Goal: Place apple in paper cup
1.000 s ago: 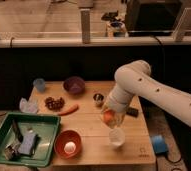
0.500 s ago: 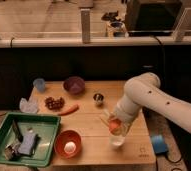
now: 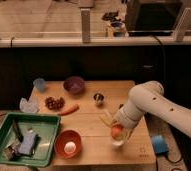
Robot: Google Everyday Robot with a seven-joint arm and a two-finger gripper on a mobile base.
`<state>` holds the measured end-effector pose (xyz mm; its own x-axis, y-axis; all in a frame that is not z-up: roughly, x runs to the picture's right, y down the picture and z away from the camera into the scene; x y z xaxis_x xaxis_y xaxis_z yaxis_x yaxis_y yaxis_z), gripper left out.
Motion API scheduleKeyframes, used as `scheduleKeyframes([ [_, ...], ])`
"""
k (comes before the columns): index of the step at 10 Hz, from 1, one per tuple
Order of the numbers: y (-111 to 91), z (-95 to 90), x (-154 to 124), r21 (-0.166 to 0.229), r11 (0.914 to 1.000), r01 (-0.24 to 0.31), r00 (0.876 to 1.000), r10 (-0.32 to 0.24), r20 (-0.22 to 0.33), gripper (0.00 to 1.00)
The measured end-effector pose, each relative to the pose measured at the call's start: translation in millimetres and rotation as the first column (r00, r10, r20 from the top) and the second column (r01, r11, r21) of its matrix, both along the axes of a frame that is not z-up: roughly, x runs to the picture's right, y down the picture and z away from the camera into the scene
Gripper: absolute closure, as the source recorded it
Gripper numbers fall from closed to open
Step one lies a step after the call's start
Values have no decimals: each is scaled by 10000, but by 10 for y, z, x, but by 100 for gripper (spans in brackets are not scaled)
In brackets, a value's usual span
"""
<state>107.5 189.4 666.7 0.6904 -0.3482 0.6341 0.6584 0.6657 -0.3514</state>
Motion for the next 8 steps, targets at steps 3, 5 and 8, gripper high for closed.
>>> scheduleKeyframes([
  [3, 54, 108, 5, -257, 9996, -78, 10000, 79, 43, 28],
  [5, 52, 146, -13, -350, 9994, -27, 9999, 31, 98, 20],
  [8, 50, 209, -36, -532, 9985, 116, 9997, -104, 212, 20],
])
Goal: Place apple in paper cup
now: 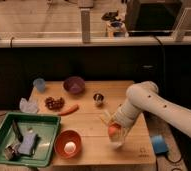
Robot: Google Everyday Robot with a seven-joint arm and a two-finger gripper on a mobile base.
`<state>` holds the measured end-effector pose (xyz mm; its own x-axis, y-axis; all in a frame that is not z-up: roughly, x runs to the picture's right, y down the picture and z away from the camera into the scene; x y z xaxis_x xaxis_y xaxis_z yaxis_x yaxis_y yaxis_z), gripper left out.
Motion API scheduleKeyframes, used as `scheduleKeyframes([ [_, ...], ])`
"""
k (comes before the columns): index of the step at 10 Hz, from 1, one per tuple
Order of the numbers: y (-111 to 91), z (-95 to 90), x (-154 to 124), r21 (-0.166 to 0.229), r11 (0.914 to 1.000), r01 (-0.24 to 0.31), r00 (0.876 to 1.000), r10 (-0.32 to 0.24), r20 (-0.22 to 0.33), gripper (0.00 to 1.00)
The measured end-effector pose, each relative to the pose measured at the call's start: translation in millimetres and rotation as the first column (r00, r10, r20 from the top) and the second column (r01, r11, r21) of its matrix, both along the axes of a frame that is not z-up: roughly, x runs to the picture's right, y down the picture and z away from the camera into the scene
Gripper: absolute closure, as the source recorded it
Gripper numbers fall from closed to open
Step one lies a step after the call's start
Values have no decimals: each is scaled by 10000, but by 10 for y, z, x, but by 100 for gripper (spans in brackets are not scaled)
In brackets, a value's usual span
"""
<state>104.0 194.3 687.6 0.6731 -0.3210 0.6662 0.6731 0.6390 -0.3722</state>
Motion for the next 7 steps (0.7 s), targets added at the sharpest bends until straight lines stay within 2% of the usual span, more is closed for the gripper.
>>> scheduleKeyframes([
  [7, -42, 26, -65, -40, 9979, 639, 9971, -637, 406, 20],
])
